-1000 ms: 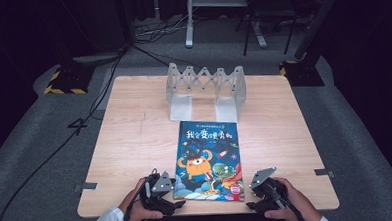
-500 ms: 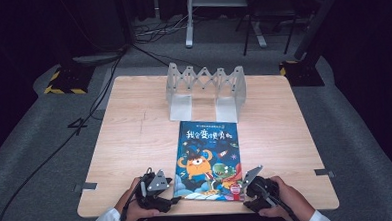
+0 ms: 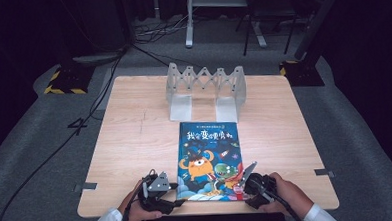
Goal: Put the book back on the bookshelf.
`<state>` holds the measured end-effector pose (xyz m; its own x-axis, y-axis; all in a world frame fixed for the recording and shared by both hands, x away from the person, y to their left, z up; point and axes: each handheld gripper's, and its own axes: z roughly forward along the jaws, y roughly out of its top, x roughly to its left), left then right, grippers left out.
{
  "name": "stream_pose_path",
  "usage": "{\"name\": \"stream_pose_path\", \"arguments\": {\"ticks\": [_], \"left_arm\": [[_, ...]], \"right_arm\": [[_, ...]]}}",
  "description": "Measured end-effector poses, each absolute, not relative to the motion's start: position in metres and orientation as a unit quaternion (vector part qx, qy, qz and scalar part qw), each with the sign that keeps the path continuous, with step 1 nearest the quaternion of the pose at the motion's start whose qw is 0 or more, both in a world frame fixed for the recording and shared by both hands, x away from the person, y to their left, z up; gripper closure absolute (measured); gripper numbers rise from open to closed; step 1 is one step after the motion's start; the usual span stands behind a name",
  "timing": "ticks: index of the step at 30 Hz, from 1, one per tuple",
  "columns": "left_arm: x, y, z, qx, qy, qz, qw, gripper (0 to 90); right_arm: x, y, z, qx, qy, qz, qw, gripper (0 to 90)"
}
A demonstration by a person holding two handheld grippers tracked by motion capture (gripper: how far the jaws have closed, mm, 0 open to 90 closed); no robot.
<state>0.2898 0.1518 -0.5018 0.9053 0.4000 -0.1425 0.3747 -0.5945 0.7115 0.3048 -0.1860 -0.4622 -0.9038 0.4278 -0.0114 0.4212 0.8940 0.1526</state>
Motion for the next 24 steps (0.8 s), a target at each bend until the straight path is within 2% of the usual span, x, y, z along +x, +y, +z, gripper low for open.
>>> {"name": "stream_pose_path", "arguments": {"ticks": [2, 3, 7, 16, 24], "left_arm": [[0.288, 0.147, -0.502, 0.895, 0.208, 0.014, 0.394, 40.3], [0.288, 0.147, -0.502, 0.895, 0.208, 0.014, 0.394, 40.3], [0.288, 0.146, -0.502, 0.894, 0.204, 0.005, 0.398, 40.4], [0.288, 0.146, -0.502, 0.893, 0.207, 0.004, 0.399, 40.4], [0.288, 0.146, -0.502, 0.894, 0.204, 0.005, 0.399, 40.5]], "right_arm": [[0.305, -0.188, -0.462, 0.217, 0.974, 0.060, 0.020, 69.2], [0.305, -0.188, -0.462, 0.217, 0.974, 0.060, 0.020, 69.2], [0.302, -0.188, -0.461, 0.209, 0.976, 0.056, 0.018, 79.9], [0.302, -0.193, -0.461, 0.211, 0.975, 0.068, 0.008, 86.4], [0.299, -0.199, -0.462, 0.226, 0.969, 0.095, 0.013, 86.3]]}}
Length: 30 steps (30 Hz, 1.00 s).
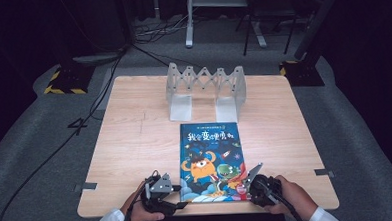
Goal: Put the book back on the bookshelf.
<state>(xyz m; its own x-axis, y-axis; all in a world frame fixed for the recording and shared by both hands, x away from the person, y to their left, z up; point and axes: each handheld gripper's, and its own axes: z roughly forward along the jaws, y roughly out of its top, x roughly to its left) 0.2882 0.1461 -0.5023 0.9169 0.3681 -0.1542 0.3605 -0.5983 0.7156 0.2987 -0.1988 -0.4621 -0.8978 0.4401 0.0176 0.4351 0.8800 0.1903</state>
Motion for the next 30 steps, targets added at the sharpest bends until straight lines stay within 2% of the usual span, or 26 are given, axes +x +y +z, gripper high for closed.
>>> {"name": "stream_pose_path", "arguments": {"ticks": [4, 8, 9, 10, 12, 13, 16, 18, 20, 25, 30], "left_arm": [[0.288, 0.146, -0.502, 0.894, 0.204, 0.004, 0.400, 40.5], [0.288, 0.146, -0.502, 0.896, 0.201, 0.014, 0.396, 40.3], [0.287, 0.146, -0.502, 0.897, 0.201, 0.022, 0.394, 39.6], [0.288, 0.147, -0.502, 0.898, 0.209, 0.036, 0.386, 34.6], [0.289, 0.148, -0.502, 0.898, 0.213, 0.036, 0.383, 33.2], [0.290, 0.149, -0.501, 0.899, 0.216, 0.037, 0.380, 29.1], [0.291, 0.151, -0.502, 0.896, 0.221, 0.035, 0.383, 28.8], [0.290, 0.150, -0.502, 0.897, 0.218, 0.032, 0.383, 28.8], [0.289, 0.149, -0.502, 0.898, 0.214, 0.034, 0.383, 28.6], [0.290, 0.150, -0.502, 0.896, 0.214, 0.029, 0.387, 28.8], [0.291, 0.150, -0.502, 0.896, 0.215, 0.028, 0.387, 28.9]], "right_arm": [[0.290, -0.208, -0.464, 0.240, 0.960, 0.138, 0.032, 86.2], [0.289, -0.215, -0.467, 0.253, 0.951, 0.173, 0.025, 85.9], [0.289, -0.217, -0.468, 0.258, 0.948, 0.185, 0.021, 85.9], [0.288, -0.220, -0.469, 0.261, 0.943, 0.206, 0.015, 85.0], [0.288, -0.221, -0.469, 0.257, 0.942, 0.216, 0.012, 84.0], [0.288, -0.223, -0.470, 0.255, 0.940, 0.227, 0.008, 83.3], [0.289, -0.226, -0.467, 0.259, 0.928, 0.267, 0.000, 77.6], [0.290, -0.226, -0.467, 0.259, 0.926, 0.274, -0.003, 77.3], [0.291, -0.226, -0.467, 0.253, 0.925, 0.282, -0.003, 73.8], [0.296, -0.228, -0.462, 0.250, 0.913, 0.323, -0.021, 54.8], [0.305, -0.231, -0.460, 0.262, 0.896, 0.356, -0.032, 49.8]]}}
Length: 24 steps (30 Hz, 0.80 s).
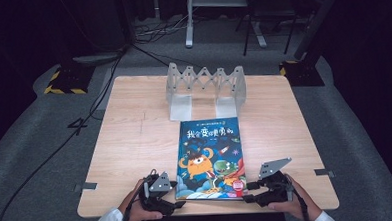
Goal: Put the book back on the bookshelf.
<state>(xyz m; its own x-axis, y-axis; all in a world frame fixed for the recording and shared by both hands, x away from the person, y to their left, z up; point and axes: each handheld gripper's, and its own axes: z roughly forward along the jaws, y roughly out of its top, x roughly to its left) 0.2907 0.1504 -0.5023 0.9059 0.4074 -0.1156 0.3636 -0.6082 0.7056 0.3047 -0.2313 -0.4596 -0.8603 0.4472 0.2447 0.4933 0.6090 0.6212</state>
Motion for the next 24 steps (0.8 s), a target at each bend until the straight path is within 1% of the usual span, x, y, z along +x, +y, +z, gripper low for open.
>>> {"name": "stream_pose_path", "arguments": {"ticks": [3, 4, 6, 10, 13, 15, 18, 21, 22, 24], "left_arm": [[0.291, 0.151, -0.502, 0.897, 0.213, 0.029, 0.387, 28.9], [0.291, 0.150, -0.502, 0.896, 0.214, 0.029, 0.387, 28.9], [0.291, 0.150, -0.503, 0.897, 0.211, 0.030, 0.387, 28.9], [0.291, 0.150, -0.503, 0.897, 0.209, 0.031, 0.388, 28.9], [0.291, 0.150, -0.503, 0.897, 0.209, 0.032, 0.387, 29.0], [0.291, 0.150, -0.503, 0.898, 0.209, 0.032, 0.387, 29.0], [0.291, 0.150, -0.503, 0.898, 0.209, 0.034, 0.386, 29.0], [0.292, 0.150, -0.503, 0.897, 0.210, 0.034, 0.388, 28.9], [0.292, 0.149, -0.503, 0.898, 0.210, 0.035, 0.386, 29.0], [0.292, 0.149, -0.503, 0.898, 0.209, 0.036, 0.386, 29.0]], "right_arm": [[0.311, -0.232, -0.460, -0.270, -0.888, -0.371, 0.041, 47.6], [0.315, -0.231, -0.460, -0.273, -0.886, -0.372, 0.045, 44.6], [0.317, -0.230, -0.461, -0.274, -0.885, -0.373, 0.049, 43.8], [0.325, -0.230, -0.460, -0.273, -0.873, -0.397, 0.074, 39.6], [0.328, -0.231, -0.457, -0.274, -0.868, -0.407, 0.079, 39.6], [0.333, -0.232, -0.451, -0.286, -0.861, -0.415, 0.065, 39.6], [0.339, -0.232, -0.447, -0.287, -0.854, -0.427, 0.074, 39.6], [0.345, -0.225, -0.450, -0.290, -0.858, -0.417, 0.073, 38.9], [0.350, -0.219, -0.454, -0.291, -0.859, -0.415, 0.080, 36.9], [0.356, -0.215, -0.458, -0.296, -0.855, -0.417, 0.087, 37.0]]}}
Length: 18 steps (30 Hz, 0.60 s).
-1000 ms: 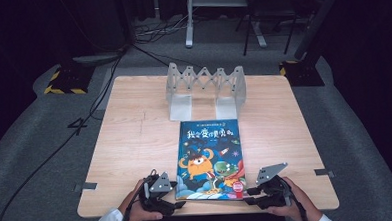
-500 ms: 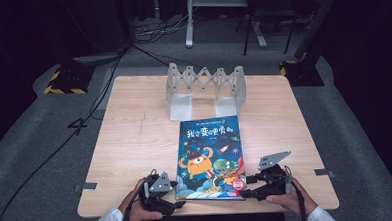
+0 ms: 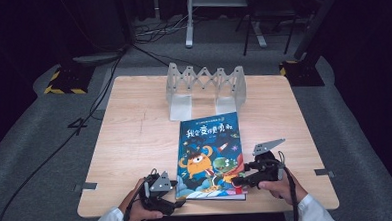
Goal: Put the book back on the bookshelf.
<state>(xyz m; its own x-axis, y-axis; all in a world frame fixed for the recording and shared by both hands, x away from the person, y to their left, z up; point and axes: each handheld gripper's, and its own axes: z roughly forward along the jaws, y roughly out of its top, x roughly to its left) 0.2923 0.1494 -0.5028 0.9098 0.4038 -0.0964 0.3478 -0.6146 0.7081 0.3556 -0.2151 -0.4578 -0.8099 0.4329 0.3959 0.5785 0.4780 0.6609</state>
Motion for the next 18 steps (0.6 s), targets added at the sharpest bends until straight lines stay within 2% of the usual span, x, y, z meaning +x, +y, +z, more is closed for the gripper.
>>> {"name": "stream_pose_path", "arguments": {"ticks": [11, 14, 18], "left_arm": [[0.298, 0.152, -0.502, 0.897, 0.223, 0.050, 0.377, 28.5], [0.302, 0.156, -0.502, 0.894, 0.236, 0.044, 0.378, 23.9], [0.307, 0.164, -0.502, 0.883, 0.260, 0.033, 0.388, 23.7]], "right_arm": [[0.361, -0.216, -0.472, -0.295, -0.849, -0.424, 0.107, 41.2], [0.360, -0.217, -0.472, -0.289, -0.847, -0.433, 0.105, 42.4], [0.357, -0.218, -0.470, -0.280, -0.846, -0.443, 0.096, 43.0]]}}
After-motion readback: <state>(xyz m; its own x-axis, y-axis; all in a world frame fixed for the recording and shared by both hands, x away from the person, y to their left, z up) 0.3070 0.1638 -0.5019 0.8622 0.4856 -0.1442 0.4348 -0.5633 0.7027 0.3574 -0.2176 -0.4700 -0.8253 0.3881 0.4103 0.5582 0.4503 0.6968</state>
